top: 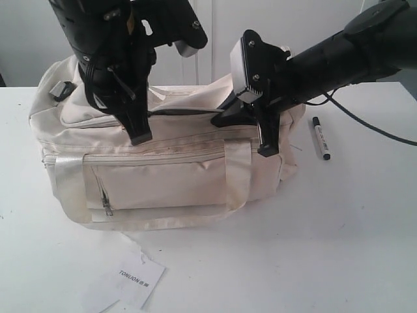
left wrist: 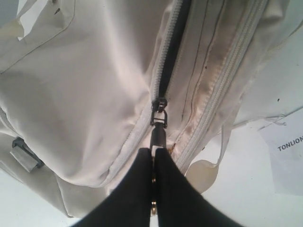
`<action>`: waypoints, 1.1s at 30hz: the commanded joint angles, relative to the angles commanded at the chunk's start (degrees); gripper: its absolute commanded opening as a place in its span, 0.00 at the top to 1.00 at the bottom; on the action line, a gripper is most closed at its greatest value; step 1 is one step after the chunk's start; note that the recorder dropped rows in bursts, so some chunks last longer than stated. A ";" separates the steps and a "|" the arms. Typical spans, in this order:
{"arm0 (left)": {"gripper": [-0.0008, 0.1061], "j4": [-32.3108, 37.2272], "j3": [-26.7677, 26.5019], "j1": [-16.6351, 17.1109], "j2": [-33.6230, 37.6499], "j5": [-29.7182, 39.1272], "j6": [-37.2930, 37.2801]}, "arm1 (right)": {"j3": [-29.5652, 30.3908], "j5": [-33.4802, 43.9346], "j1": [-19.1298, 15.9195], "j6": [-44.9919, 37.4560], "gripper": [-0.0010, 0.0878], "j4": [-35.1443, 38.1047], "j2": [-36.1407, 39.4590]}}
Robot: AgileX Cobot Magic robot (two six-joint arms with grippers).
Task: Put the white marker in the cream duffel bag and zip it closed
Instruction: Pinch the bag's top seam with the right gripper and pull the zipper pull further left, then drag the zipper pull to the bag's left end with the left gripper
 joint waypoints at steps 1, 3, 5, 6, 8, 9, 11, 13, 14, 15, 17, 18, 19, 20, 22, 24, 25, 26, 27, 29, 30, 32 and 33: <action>0.99 0.00 0.00 0.47 0.00 0.00 0.00 | 0.00 0.00 0.00 0.00 0.99 0.00 0.00; 0.99 0.00 0.00 1.04 0.00 0.00 -0.11 | 0.00 0.00 0.00 0.00 0.99 0.00 0.00; 0.99 -0.11 0.00 1.58 0.00 0.00 -0.11 | 0.00 0.00 0.00 0.00 0.99 0.00 0.00; 0.99 -0.11 0.00 1.56 0.00 0.00 -0.11 | 0.00 0.00 0.00 0.00 0.99 0.00 0.00; 0.99 -0.11 0.00 1.83 0.00 0.00 -0.11 | 0.00 0.00 0.00 0.00 0.99 0.00 0.00; 0.99 -0.11 0.00 1.83 0.00 0.00 -0.11 | 0.00 0.00 0.00 0.00 0.99 0.00 0.00; 0.99 0.01 0.00 1.86 0.00 0.00 0.02 | 0.00 0.00 0.00 0.00 0.99 0.00 0.00; 0.99 0.00 0.00 1.86 0.00 0.00 0.02 | 0.00 0.00 0.00 0.00 0.99 0.00 0.00; 0.99 0.00 0.00 1.86 0.00 0.00 0.14 | 0.00 0.00 0.00 0.00 0.99 0.00 0.00; 0.99 0.00 0.00 1.86 0.00 0.00 0.14 | 0.00 0.00 0.00 0.00 0.99 0.00 0.00; 0.99 0.00 0.00 1.86 0.00 0.00 0.47 | 0.00 0.00 0.00 0.00 0.99 0.00 0.00; 0.99 0.00 0.00 1.86 0.00 0.00 1.15 | 0.00 0.00 0.00 0.00 0.99 0.00 0.00; 0.99 0.00 0.00 1.96 0.00 0.00 1.28 | 0.00 0.00 0.00 0.00 0.99 0.00 0.00; 0.99 0.00 0.00 2.23 -0.11 0.00 1.26 | 0.00 0.00 0.00 0.00 0.99 0.00 0.00; 0.99 0.00 0.00 2.64 -0.21 0.00 1.26 | 0.00 0.00 0.00 0.00 0.99 0.00 0.00; 0.99 -0.73 0.00 3.71 -0.48 0.00 1.29 | 0.00 0.00 0.00 0.00 0.99 0.00 0.00; 0.99 -1.18 0.00 4.19 -0.46 0.00 1.39 | 0.00 0.00 0.00 0.00 0.99 0.00 0.00; 0.99 -1.93 0.00 4.72 -0.46 0.00 1.70 | 0.00 0.00 0.00 0.00 0.99 0.00 0.00; 0.99 -2.87 0.00 5.26 -0.46 0.00 1.82 | 0.00 0.00 0.00 0.00 0.99 0.00 0.00; 0.99 -4.38 0.00 6.16 -0.46 0.00 2.87 | 0.00 0.00 0.00 0.00 0.99 0.00 0.00; 0.99 -4.65 0.00 6.48 -0.46 0.00 2.87 | 0.00 0.00 0.00 0.00 0.99 0.00 0.00; 0.99 -4.65 0.00 7.06 -0.46 0.00 2.87 | 0.00 0.00 0.00 0.00 0.99 0.00 0.00; 0.99 -4.65 0.00 7.50 -0.46 0.00 2.87 | 0.00 0.00 0.00 0.00 0.99 0.00 0.00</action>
